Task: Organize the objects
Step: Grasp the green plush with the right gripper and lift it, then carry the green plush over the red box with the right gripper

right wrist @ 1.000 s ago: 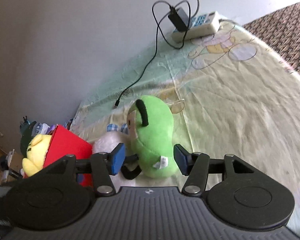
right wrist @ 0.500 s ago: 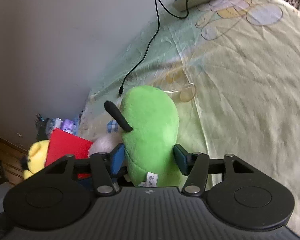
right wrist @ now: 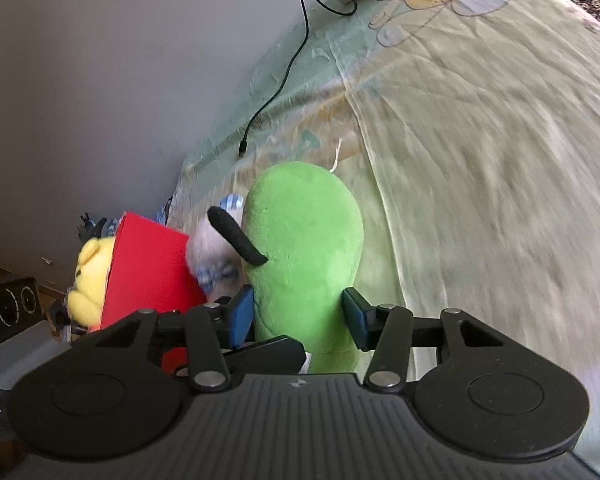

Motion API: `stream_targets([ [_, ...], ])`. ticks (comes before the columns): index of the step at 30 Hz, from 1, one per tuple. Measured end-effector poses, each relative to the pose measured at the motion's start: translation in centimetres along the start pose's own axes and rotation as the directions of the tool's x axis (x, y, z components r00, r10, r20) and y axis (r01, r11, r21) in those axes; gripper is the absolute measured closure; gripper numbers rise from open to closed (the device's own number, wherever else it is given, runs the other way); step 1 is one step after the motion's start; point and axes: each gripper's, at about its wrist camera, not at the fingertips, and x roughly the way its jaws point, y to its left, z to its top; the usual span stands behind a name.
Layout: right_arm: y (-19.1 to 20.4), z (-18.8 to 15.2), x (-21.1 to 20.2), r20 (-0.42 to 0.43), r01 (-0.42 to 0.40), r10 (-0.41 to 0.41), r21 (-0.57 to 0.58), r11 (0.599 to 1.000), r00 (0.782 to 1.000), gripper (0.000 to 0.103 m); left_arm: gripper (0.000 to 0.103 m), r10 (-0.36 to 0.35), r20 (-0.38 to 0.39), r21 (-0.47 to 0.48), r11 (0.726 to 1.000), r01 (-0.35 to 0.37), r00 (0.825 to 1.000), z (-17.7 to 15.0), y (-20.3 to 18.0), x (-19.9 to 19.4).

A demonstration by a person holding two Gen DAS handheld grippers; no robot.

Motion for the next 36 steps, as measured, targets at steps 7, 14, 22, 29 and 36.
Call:
stream_targets([
  [7, 1.9, -2.6, -1.8, -0.016, -0.025, 0.024, -0.029, 0.999, 1.0, 0.053, 0.035, -0.057, 0.019, 0.023, 0.998, 0.057, 0.998, -3.0, -0.7, -3.5],
  [14, 5.5, -4.7, -3.1, -0.047, -0.115, 0.11, -0.096, 0.989, 0.993, 0.053, 0.035, -0.063, 0.1, 0.026, 0.998, 0.061, 0.993, -5.7, -0.9, -9.5],
  [22, 11.3, -5.6, -3.1, -0.067, -0.262, 0.254, -0.208, 0.942, 0.965, 0.053, 0.035, -0.007, 0.249, 0.019, 1.0, 0.002, 0.969, -7.9, 0.0, -17.5],
  [29, 17.8, -5.3, -2.6, -0.032, -0.373, 0.38, -0.279, 0.885, 0.924, 0.053, 0.035, 0.023, 0.417, 0.048, 0.998, -0.047, 0.909, -8.6, 1.7, -25.1],
  [36, 23.9, -4.8, 0.1, -0.011, -0.437, 0.46, -0.335, 0.835, 0.888, 0.053, 0.035, 0.04, 0.524, 0.077, 0.993, -0.094, 0.851, -8.8, 5.4, -30.8],
])
